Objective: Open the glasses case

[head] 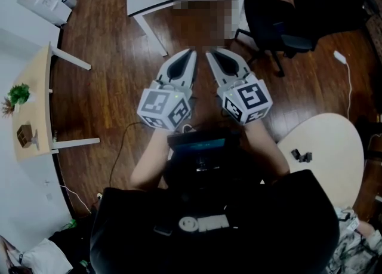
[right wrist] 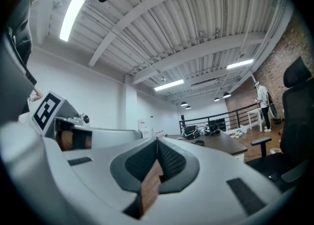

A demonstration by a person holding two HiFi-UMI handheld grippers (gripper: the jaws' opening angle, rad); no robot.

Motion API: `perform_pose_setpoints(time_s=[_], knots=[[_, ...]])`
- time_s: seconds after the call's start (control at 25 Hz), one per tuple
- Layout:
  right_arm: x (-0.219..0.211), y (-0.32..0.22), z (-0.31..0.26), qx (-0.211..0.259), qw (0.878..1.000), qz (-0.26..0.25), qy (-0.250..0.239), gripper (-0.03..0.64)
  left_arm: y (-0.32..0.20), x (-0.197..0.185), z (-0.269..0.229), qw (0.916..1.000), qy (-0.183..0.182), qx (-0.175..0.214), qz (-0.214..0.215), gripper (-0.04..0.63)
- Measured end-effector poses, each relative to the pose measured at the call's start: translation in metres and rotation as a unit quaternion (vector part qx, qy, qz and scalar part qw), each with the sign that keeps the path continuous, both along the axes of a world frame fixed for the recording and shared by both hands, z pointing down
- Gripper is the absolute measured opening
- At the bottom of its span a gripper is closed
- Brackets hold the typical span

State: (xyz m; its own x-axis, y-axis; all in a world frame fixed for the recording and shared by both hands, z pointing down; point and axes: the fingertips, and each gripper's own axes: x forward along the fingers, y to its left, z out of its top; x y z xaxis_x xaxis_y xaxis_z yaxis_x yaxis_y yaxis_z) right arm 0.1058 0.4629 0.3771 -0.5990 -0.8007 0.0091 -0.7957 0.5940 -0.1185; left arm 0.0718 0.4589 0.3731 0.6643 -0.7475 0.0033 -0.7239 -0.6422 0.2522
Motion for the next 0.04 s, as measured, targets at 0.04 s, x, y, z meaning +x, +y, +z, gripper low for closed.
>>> perform_pose_setpoints(time_s=[0.04], knots=[[0.0025, 0.0015, -0.0003, 0.001, 1.000, -0.001, 0.001, 0.005, 0.0021, 0.0029, -0.0005, 1.0000, 0.002, 0.000, 0.000, 0.002]])
